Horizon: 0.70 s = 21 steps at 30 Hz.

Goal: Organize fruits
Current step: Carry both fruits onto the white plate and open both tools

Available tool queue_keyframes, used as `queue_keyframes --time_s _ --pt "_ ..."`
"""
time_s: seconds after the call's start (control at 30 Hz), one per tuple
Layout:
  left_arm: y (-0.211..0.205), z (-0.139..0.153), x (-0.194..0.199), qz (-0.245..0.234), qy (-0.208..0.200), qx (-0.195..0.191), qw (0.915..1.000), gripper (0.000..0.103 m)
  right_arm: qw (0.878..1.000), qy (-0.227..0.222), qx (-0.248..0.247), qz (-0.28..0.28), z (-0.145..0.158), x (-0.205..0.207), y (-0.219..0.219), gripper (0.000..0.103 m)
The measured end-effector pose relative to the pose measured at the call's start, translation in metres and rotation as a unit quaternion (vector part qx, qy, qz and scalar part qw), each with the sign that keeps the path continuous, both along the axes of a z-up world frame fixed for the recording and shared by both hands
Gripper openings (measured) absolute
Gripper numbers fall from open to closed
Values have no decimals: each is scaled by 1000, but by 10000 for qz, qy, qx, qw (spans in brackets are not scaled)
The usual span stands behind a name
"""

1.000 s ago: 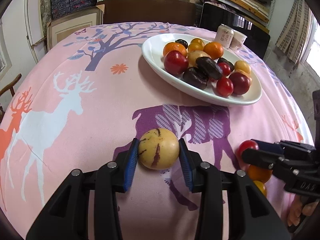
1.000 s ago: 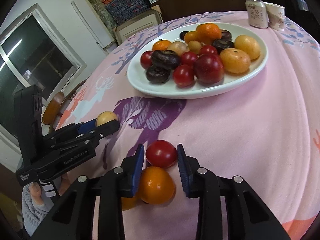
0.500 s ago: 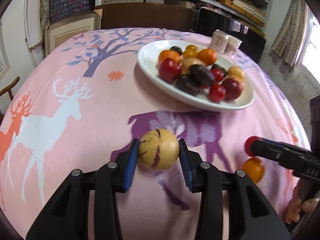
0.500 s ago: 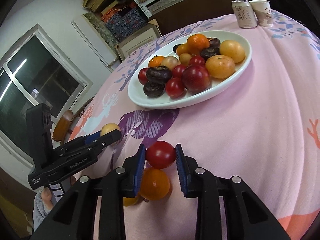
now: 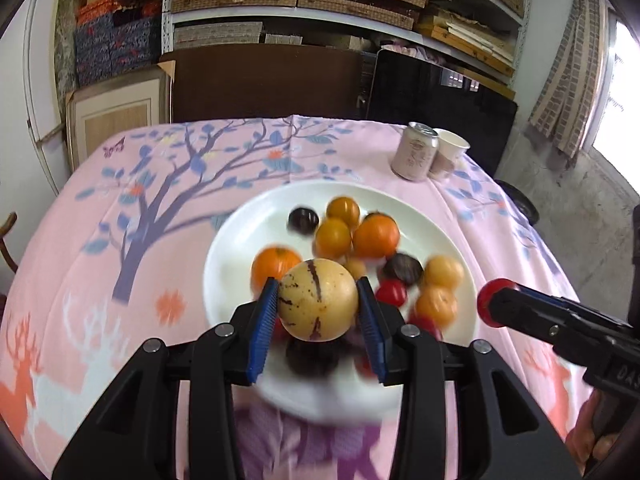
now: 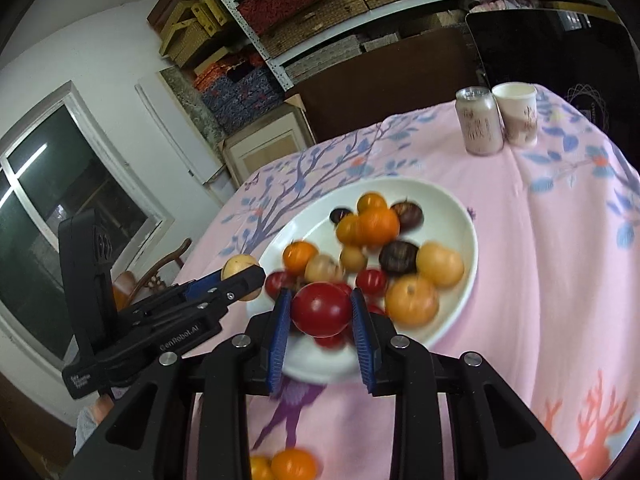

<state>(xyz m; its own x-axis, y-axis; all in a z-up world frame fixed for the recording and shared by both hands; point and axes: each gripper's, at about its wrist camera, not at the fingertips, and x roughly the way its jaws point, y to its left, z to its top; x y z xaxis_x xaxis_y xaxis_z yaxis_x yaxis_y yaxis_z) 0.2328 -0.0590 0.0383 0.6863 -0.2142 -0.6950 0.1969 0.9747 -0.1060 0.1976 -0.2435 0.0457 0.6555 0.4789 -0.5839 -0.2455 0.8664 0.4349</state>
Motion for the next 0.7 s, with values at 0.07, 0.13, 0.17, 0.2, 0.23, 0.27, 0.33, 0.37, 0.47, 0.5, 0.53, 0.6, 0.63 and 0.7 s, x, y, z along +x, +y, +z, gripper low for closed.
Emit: queue_keyframes --time_s 0.07,0.13,0.17,0.2,0.23,0.27,0.33,0.37,0.47,0.5,0.53,0.6,0.63,0.7 --pt "-6 -4 15 41 -4 80 10000 39 9999 -32 -128 -13 -2 13 6 31" --pt "-12 -11 33 82 44 124 9999 39 9997 -53 -238 -9 -7 25 9 31" --pt "-13 -14 39 84 75 138 9998 39 9994 -80 -339 -28 -10 31 11 31" --pt "-15 -19 44 83 93 172 9998 39 9991 -94 -402 -48 -14 34 12 31" --pt "-17 -22 48 86 85 224 9997 39 9988 -90 -478 -68 -17 37 12 31" --pt "-19 -26 52 102 61 301 9995 39 9985 -77 -539 -87 -20 39 13 31" --pt "-21 -31 56 97 19 354 9993 39 9971 -71 -736 -169 -26 43 13 33" --pt "-23 -33 57 83 -31 395 9992 40 9964 -92 -813 -228 -27 45 12 34" --pt "-27 -32 53 116 -219 607 9978 59 9958 -154 -845 -314 -31 43 9 57" --pt "-27 -30 52 174 -297 650 9973 65 9951 -172 -905 -365 -31 42 8 57" --pt "-26 -29 51 187 -347 652 9971 67 9947 -199 -940 -360 -30 42 8 57" --pt "-22 -27 49 126 -323 504 9981 68 9943 -259 -959 -388 -27 38 8 57" --pt "-21 -26 48 149 -334 464 9983 69 9941 -291 -963 -395 -26 36 8 57" --pt "-21 -23 41 166 -398 538 9976 69 9934 -371 -1009 -395 -23 29 9 58"
